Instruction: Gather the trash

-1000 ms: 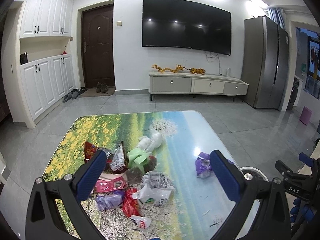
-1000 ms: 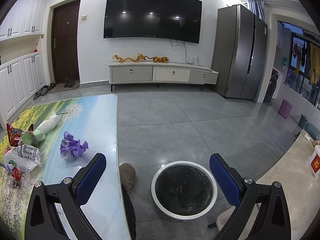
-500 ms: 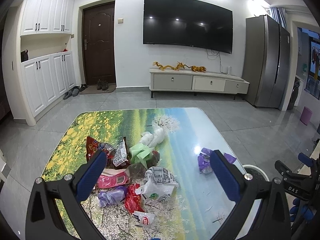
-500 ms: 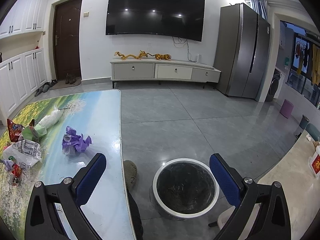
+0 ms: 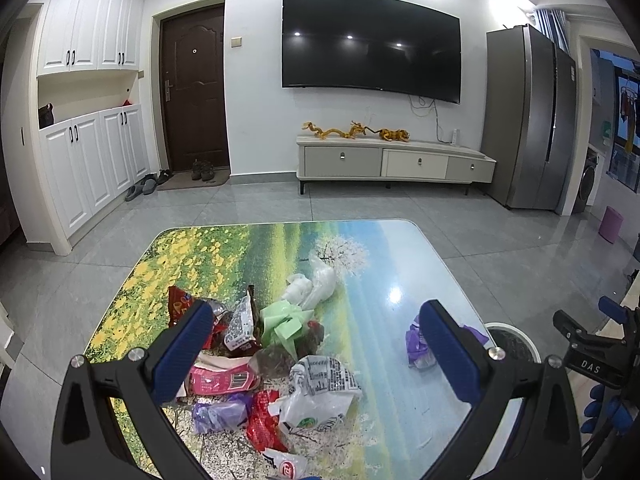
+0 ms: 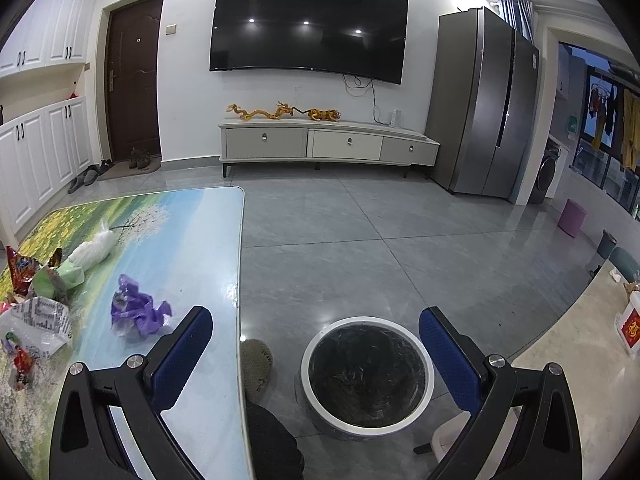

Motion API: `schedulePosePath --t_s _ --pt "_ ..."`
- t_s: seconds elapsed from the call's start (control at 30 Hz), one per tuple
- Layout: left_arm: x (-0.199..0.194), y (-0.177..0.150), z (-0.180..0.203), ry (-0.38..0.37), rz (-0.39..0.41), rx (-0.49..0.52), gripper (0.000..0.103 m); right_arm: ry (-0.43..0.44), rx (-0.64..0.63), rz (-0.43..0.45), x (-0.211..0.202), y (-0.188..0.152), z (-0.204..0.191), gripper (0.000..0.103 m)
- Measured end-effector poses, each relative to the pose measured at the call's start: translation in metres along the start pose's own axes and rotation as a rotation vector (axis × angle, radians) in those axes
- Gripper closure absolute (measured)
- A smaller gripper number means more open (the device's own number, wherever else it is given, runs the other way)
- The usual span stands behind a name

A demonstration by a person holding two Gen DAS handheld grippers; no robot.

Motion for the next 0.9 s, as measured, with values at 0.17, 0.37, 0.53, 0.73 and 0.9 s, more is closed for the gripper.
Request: schedulePosePath --t_s 0.17,0.37,0.53,0.73,0.9 --pt "0.003 0.001 -0.006 0.008 -0.01 -0.001 0.0 -0.001 0.0 -0.004 0.002 0.003 0.0 0.0" --pt "0.004 -0.007 -0.015 0.022 -0.019 -0.016 0.0 0.018 -0.014 -0.01 0.005 0.003 -0.011 0.0" --pt "0.003 -0.008 -0.018 0.031 -0.02 -0.018 0.0 0.036 -0.026 -0.01 0.007 0.002 -0.018 0.0" --pt "0.003 -0.007 -0.007 0.018 -0.007 -0.014 0.0 0.026 -0.012 0.008 0.001 0.007 -0.009 0.0" --pt "-0.002 0.0 0.011 -0.004 0.017 0.021 0.0 0.004 0.014 0.013 -0.002 0.005 0.005 0.0"
Point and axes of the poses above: each gripper's, at about its wrist camera, not at the fingertips, and x roughly the way its jaws point, z to its right, y to its top, the point moved 5 cm from there along x, roughly the way its jaws point, and after that the axes turned 4 degrees about x, right-handed, at the moved point
